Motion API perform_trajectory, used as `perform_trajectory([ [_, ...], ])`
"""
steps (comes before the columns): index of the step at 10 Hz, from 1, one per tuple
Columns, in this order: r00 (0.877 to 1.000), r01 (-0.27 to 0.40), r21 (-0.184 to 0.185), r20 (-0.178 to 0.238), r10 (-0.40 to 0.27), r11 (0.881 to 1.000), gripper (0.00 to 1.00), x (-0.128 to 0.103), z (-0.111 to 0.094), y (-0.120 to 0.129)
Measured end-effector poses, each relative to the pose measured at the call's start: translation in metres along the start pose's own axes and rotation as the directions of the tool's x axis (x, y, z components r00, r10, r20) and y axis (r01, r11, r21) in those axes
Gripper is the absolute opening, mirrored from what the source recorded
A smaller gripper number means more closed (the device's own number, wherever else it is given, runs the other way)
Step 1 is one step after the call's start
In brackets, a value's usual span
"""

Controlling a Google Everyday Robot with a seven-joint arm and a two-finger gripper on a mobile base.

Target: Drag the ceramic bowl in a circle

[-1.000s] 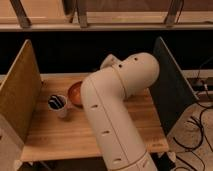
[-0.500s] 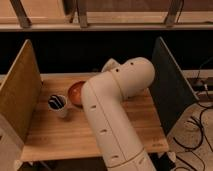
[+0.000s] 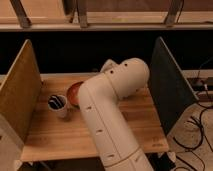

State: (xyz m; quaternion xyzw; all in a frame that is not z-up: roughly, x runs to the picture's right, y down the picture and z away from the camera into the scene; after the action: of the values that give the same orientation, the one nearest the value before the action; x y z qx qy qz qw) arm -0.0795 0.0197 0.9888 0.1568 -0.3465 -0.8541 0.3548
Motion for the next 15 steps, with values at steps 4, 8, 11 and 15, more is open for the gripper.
perform_trajectory([
  [4,0.996,0.017,-0.069,0.085,-0.011,0.997,0.0,-0.015,-0.019,0.007],
  [8,0.989,0.0,-0.167,0.145,0.025,0.986,0.0,-0.016,-0.045,0.037],
  [11,0.99,0.035,-0.145,0.141,-0.015,0.989,0.0,0.016,-0.03,0.035],
  [15,0.988,0.129,-0.069,0.096,-0.122,0.989,0.0,0.072,-0.002,0.012],
])
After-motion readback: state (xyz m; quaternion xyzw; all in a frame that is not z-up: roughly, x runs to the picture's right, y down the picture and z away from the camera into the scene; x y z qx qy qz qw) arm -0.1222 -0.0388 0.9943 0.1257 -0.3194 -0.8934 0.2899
